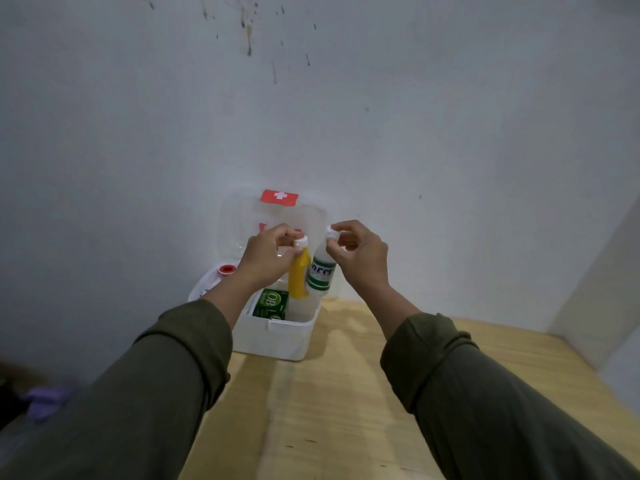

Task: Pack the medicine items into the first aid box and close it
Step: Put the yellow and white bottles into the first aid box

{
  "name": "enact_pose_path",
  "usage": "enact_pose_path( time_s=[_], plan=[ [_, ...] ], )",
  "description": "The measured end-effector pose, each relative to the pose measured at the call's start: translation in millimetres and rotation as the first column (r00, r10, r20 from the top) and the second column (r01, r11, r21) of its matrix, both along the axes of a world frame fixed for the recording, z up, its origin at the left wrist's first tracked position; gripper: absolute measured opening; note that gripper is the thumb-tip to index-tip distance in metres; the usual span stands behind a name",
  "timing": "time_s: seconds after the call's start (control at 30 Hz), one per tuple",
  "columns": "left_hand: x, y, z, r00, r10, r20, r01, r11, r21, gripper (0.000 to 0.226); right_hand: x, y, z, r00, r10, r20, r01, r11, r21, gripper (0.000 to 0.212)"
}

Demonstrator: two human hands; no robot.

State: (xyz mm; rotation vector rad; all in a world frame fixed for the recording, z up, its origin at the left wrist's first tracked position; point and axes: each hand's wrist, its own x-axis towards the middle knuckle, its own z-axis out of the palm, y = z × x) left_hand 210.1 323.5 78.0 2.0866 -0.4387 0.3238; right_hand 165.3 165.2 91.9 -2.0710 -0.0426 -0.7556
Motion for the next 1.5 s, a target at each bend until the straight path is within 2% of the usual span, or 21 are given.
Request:
enact_pose_path(
  time_s=[0.33,0.47,0.77,1.23,1.5],
  plan=[
    [14,1,-10,0.992,-0.042,-0.120,0.045,0.999,0.025,0.021,13,5,-5,0.998,0.062,-0.021,-0.062,0.998,-0.008,0.021],
    [16,1,-15,0.991,-0.043,-0.123,0.048,0.998,0.033,0.021,16,5,-15,0.996,0.083,-0.040,-0.084,0.996,-0.023,0.019],
    [14,-2,-25,0.982,-0.044,-0.186,0.060,0.995,0.083,0.015,19,5,-25,0.991,0.120,-0.059,-0.123,0.992,-0.042,0.018],
    [19,3,-33,0.981,-0.088,-0.172,0.116,0.980,0.162,0.018,16,4,-51,0.978,0.168,-0.122,-0.181,0.978,-0.107,0.018],
    [19,3,-36,0.981,-0.110,-0.162,0.131,0.984,0.124,0.022,12,0,-62,0.962,0.214,-0.171,-0.241,0.959,-0.153,0.018]
  ],
)
